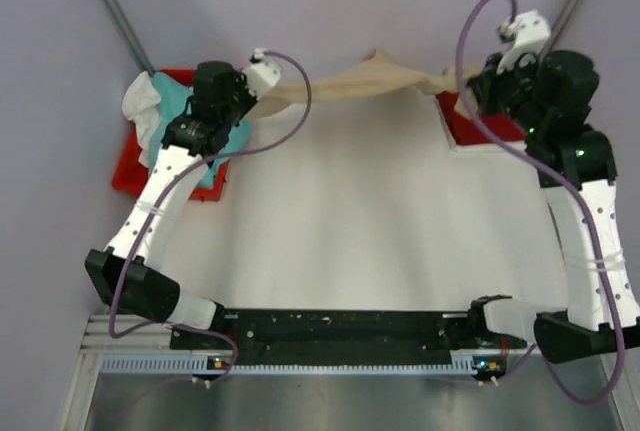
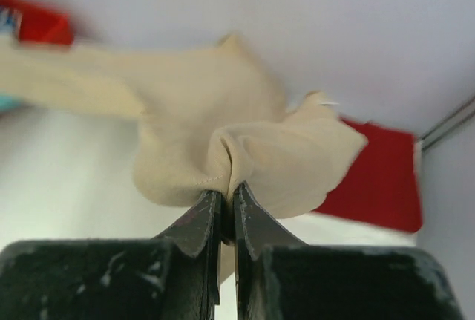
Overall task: Fold and stack the t-shirts
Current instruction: Flatten out the tshirt
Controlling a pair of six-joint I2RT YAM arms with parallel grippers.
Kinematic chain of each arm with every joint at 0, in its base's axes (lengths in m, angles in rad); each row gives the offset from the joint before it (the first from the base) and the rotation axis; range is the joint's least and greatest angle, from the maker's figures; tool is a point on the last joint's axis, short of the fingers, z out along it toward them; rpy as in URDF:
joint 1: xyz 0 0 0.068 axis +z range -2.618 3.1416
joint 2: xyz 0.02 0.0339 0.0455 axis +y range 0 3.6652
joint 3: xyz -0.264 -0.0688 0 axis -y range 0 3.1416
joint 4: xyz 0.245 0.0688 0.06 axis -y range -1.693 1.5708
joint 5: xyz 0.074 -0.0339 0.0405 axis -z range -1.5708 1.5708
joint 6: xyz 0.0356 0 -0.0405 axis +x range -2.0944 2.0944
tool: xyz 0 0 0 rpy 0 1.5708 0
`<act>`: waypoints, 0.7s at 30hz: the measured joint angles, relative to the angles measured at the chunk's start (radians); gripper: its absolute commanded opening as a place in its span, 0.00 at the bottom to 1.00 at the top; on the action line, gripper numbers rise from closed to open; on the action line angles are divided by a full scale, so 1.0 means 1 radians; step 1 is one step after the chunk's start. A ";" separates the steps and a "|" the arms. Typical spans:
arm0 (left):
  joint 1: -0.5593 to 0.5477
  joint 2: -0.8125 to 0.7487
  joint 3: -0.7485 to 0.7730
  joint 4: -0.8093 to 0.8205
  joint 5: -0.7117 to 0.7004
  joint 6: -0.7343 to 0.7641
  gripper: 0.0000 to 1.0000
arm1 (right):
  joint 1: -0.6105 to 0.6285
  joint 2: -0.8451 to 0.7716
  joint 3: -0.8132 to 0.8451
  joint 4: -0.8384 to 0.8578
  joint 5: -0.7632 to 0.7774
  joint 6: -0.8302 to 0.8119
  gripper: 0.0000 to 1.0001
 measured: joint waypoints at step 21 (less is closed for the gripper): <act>0.000 0.028 -0.395 -0.502 0.526 0.315 0.54 | 0.628 -0.011 -0.953 -0.335 0.065 -0.422 0.04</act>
